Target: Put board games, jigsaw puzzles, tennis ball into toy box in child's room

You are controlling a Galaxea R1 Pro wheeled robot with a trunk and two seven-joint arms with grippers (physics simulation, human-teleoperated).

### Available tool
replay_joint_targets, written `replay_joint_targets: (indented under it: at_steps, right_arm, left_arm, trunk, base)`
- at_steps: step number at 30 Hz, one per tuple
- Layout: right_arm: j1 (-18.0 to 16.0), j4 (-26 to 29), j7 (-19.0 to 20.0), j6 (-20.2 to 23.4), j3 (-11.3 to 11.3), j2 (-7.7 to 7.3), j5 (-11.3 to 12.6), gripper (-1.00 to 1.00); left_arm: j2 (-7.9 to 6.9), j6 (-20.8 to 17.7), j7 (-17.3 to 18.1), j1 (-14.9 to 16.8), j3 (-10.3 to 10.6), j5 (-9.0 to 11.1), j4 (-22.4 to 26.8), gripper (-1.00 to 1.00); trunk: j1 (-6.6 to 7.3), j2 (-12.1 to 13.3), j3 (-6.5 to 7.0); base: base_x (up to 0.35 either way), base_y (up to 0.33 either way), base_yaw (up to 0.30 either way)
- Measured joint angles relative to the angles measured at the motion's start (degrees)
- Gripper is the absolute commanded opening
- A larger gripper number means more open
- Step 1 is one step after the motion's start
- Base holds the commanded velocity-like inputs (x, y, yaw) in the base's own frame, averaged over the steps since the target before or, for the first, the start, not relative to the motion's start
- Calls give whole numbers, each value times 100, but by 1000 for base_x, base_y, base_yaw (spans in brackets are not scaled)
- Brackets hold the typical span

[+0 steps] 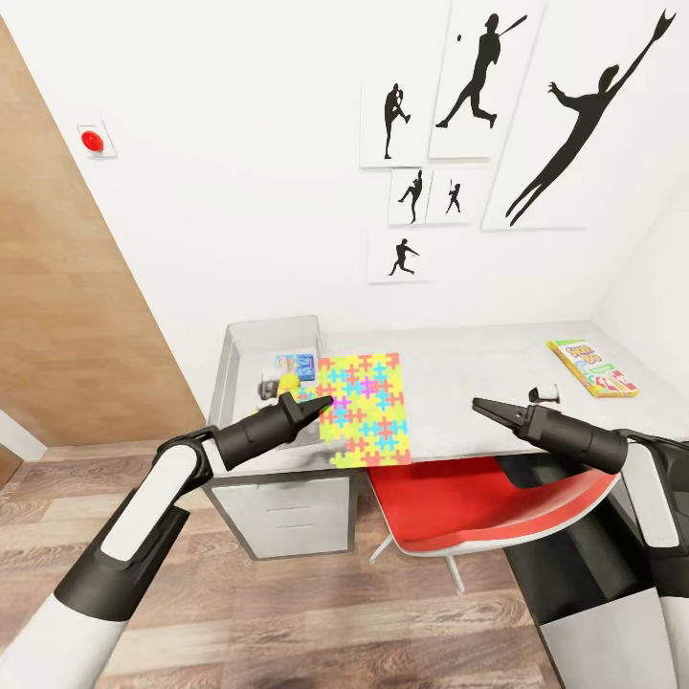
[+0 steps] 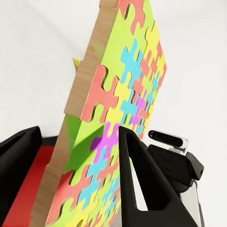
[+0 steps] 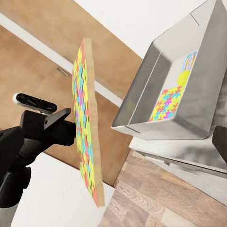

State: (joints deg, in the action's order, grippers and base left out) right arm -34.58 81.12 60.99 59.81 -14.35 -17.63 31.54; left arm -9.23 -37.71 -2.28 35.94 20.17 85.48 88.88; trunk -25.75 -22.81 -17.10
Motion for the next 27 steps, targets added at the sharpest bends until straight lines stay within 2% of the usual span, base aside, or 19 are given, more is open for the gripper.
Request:
replay_joint_targets:
  at_steps: [5, 12, 27]
  right_arm:
    - [0, 0, 0, 0, -8, -8, 0, 100]
    - [0, -1, 1, 0, -9, -11, 2, 100]
    - [0, -2, 1, -1, -2, -6, 10, 100]
  left_arm:
    - [-59, -92, -62, -17, -172, 25, 123, -100]
    - [-82, -181, -81, -44, -281, 30, 185, -100]
    - [-92, -230, -75, -65, -339, 29, 213, -100]
  trunk:
    - [1, 0, 0]
    - [2, -1, 0]
    - [3, -1, 0]
  base:
    - [34, 11, 0]
    - [155, 88, 0]
    - [257, 195, 0]
